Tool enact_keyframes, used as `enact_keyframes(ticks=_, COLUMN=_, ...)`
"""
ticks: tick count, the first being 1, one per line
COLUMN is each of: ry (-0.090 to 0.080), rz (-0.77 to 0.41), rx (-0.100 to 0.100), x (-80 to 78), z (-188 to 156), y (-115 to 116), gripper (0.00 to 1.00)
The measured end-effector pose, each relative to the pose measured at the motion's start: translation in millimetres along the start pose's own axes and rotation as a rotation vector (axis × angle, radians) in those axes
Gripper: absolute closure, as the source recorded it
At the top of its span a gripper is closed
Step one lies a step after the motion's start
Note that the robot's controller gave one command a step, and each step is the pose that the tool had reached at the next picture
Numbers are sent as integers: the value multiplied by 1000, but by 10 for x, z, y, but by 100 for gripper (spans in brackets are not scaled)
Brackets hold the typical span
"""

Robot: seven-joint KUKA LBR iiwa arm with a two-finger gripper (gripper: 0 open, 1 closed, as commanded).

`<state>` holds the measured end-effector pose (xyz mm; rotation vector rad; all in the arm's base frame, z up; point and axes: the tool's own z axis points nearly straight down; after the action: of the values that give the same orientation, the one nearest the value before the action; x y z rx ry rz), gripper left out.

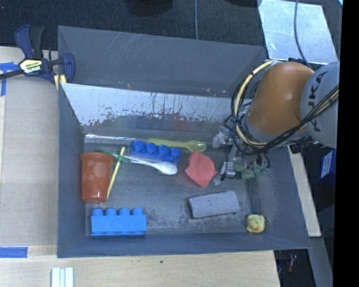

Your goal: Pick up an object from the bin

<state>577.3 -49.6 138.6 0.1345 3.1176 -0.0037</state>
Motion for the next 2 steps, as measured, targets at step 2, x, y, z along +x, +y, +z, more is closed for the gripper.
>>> enact_keyframes(ticks=2, ry=-21, rz=-354, rx=2, x=620, z=664, y=-347, gripper=0)
